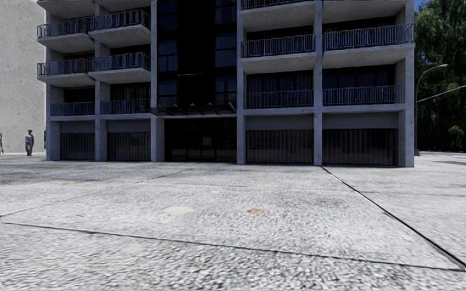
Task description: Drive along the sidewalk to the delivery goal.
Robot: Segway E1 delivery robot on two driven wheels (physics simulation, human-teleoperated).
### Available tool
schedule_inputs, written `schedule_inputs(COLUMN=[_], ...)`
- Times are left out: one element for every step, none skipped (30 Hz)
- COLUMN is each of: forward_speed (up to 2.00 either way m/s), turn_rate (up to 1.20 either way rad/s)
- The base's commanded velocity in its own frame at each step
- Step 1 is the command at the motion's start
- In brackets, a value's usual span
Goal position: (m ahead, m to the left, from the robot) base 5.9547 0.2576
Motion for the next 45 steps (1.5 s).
schedule_inputs(forward_speed=[2.0,2.0,2.0,2.0,2.0,2.0,2.0,2.0,2.0,2.0,2.0,2.0,2.0,2.0,2.0,2.0,2.0,2.0,2.0,2.0,2.0,2.0,2.0,2.0,2.0,2.0,2.0,2.0,2.0,2.0,2.0,2.0,2.0,2.0,2.0,2.0,2.0,2.0,2.0,2.0,2.0,2.0,2.0,2.0,2.0], turn_rate=[0.0,0.0,0.0,0.0,0.0,0.0,0.0,0.0,0.0,0.0,0.0,0.0,0.0,0.0,0.0,0.0,0.0,0.0,0.0,0.0,0.0,0.0,0.0,0.0,0.0,0.0,0.0,0.0,0.0,0.0,0.0,0.0,0.0,0.0,0.0,0.0,0.0,0.0,0.0,0.0,0.0,0.0,0.0,0.0,0.0])
